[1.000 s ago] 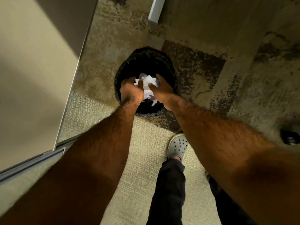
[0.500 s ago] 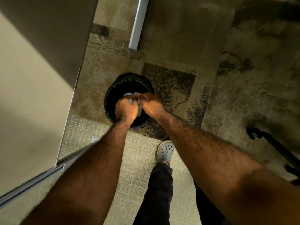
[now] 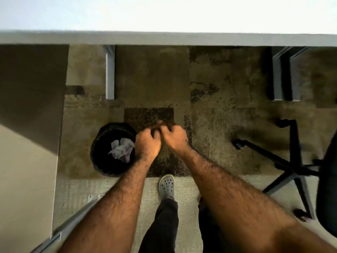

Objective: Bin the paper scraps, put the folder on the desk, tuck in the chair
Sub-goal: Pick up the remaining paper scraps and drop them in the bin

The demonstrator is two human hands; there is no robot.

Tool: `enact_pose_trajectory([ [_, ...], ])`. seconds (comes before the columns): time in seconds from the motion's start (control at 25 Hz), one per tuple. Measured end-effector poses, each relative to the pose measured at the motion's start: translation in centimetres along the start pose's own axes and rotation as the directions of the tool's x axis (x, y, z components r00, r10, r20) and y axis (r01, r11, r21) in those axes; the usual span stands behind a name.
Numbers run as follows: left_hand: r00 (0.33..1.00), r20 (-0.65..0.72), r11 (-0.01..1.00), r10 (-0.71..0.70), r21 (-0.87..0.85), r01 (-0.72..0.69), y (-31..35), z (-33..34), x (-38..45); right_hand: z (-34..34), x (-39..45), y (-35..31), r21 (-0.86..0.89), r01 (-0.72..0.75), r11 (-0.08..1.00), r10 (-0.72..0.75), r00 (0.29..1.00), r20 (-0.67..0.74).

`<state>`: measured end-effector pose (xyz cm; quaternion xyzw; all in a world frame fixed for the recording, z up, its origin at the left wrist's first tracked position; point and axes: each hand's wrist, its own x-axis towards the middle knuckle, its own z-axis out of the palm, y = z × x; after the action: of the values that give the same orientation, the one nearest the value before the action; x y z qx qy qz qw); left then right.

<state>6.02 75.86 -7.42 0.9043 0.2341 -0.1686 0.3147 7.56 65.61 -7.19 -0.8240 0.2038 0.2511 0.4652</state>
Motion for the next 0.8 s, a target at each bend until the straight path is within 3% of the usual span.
enact_pose_trajectory([
  [0.32, 0.909, 0.208, 0.918, 0.361, 0.092, -0.386, 13.7, 3.9, -6.3, -14.9, -3.3, 4.3, 0.115, -0.03, 0.993, 0.06, 0.964, -0.261],
  [0.56, 0.767, 0.309, 0.797, 0.563, 0.042, -0.602, 23.7, 8.5, -11.0, -26.3, -5.6, 8.5, 0.237, -0.052, 0.97, 0.149, 0.898, -0.414],
  [0.8, 0.582, 0.433, 0.645, 0.689, 0.0, -0.764, 32.4, 14.7, -15.3, -36.8, -7.8, 14.1, 0.393, -0.081, 0.916, 0.306, 0.773, -0.555],
])
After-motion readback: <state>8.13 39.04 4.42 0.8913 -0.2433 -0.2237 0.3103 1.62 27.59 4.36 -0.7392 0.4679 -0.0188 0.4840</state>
